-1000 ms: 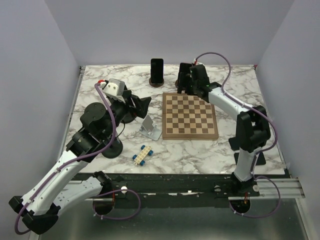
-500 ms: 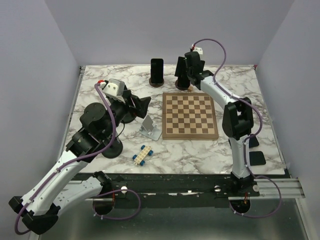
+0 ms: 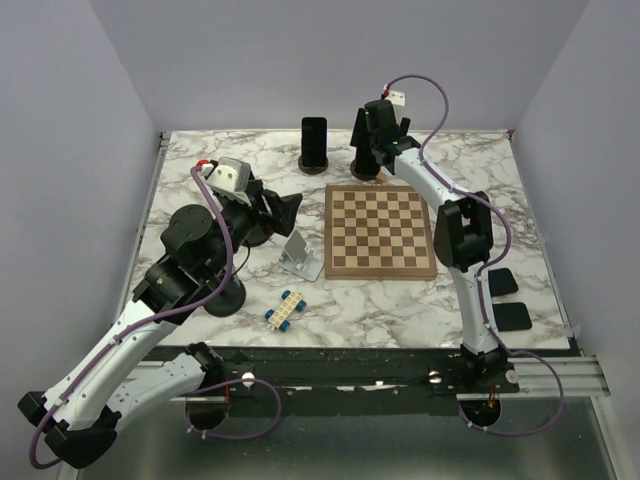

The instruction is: Remove the phone from the phone stand

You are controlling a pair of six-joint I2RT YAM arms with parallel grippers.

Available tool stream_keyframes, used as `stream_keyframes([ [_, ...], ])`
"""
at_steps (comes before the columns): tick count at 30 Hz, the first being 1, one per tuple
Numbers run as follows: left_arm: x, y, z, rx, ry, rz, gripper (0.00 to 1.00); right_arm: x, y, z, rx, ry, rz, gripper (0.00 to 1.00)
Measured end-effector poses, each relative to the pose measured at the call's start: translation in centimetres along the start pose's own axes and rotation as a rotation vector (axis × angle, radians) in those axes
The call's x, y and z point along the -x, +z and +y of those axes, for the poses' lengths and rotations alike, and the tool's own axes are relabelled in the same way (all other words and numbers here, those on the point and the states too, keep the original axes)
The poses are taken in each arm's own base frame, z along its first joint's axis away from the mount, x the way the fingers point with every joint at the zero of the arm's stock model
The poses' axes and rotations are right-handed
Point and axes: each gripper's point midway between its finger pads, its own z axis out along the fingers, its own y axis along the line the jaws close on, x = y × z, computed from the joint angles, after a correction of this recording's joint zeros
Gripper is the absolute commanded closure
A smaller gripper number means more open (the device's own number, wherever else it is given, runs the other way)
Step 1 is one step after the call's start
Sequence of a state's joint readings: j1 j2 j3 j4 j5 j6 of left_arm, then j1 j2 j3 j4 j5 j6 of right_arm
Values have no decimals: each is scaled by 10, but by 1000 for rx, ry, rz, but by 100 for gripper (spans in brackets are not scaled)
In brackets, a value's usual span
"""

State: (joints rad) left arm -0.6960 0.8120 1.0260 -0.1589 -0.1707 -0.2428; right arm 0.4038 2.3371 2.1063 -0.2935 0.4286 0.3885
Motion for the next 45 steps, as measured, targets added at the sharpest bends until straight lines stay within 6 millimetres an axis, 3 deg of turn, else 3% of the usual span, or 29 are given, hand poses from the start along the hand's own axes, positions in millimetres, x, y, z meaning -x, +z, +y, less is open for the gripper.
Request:
stream_keyframes([
  [23, 0, 0, 0, 0, 0, 0, 1, 4, 8, 2, -40, 21, -14, 9],
  [31, -1, 1, 0, 0, 0, 3, 1, -1, 13, 7, -48, -9, -17, 6],
  [35, -1, 1, 0, 1, 0, 4, 1, -8, 16, 8, -53, -22, -4, 10],
  [42, -1, 1, 0, 0, 0, 4, 1, -8, 15, 10, -58, -45, -5, 47],
  [45, -1, 1, 0, 0, 0, 4, 1, -8, 13, 10, -59, -53, -1, 57],
])
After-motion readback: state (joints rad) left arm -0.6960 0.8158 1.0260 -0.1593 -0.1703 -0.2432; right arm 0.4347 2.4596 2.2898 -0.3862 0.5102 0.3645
